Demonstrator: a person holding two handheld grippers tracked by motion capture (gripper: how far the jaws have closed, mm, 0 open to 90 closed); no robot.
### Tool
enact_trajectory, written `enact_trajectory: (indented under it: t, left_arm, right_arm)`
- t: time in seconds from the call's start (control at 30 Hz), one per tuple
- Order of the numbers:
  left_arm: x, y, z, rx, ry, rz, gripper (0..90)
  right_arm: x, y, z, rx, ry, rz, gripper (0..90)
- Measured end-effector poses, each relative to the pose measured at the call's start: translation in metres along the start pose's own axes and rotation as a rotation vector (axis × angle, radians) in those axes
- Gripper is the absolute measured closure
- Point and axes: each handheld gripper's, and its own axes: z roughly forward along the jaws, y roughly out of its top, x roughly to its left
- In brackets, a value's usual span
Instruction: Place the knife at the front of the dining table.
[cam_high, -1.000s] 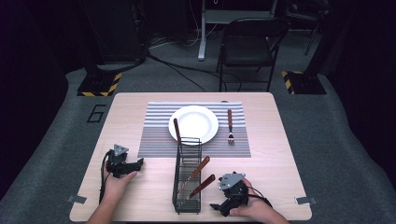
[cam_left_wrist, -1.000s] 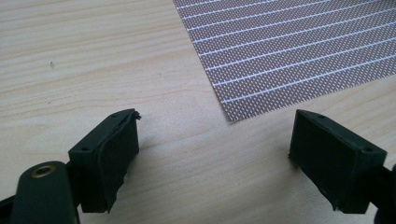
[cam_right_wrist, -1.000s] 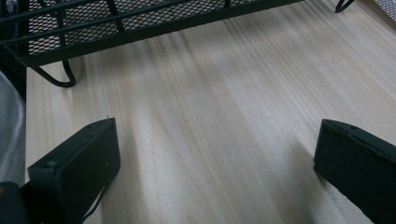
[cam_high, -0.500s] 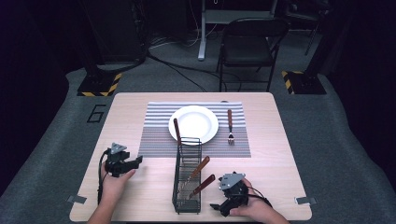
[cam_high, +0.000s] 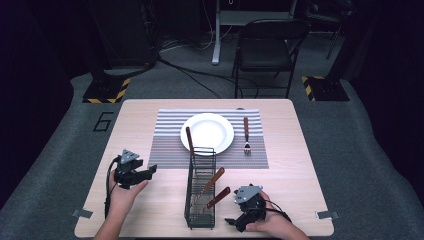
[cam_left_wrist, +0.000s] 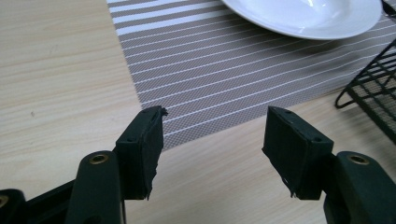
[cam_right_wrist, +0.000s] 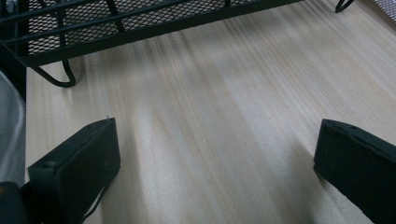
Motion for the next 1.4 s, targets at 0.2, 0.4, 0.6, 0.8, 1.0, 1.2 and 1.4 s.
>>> enact_trajectory:
  t: [0.2,0.4,0.6,0.8,1.0,1.2,1.4]
  left_arm:
    - [-0.014,0.008,-0.004,0.002,-0.02,0.027,39.4]
    - [-0.024,0.018,-0.007,0.005,-0.057,0.033,43.2]
    - [-0.033,0.025,-0.008,0.008,-0.072,0.038,48.7]
    - [-0.042,0.034,-0.009,-0.003,-0.106,0.047,51.0]
    - [-0.051,0.043,-0.008,0.006,-0.136,0.069,53.2]
    - [-0.057,0.05,-0.01,-0.008,-0.151,0.079,54.0]
    - [-0.063,0.056,-0.013,-0.022,-0.165,0.079,54.5]
  right_arm:
    - [0.0,0.0,0.0,0.0,0.0,0.0,0.0]
    - [0.0,0.0,0.0,0.0,0.0,0.0,0.0]
    - [0.0,0.0,0.0,0.0,0.0,0.0,0.0]
    - [0.0,0.0,0.0,0.0,0.0,0.0,0.0]
    - [0.0,0.0,0.0,0.0,0.0,0.0,0.0]
    - [0.0,0.0,0.0,0.0,0.0,0.0,0.0]
    - [0.0,0.0,0.0,0.0,0.0,0.0,0.0]
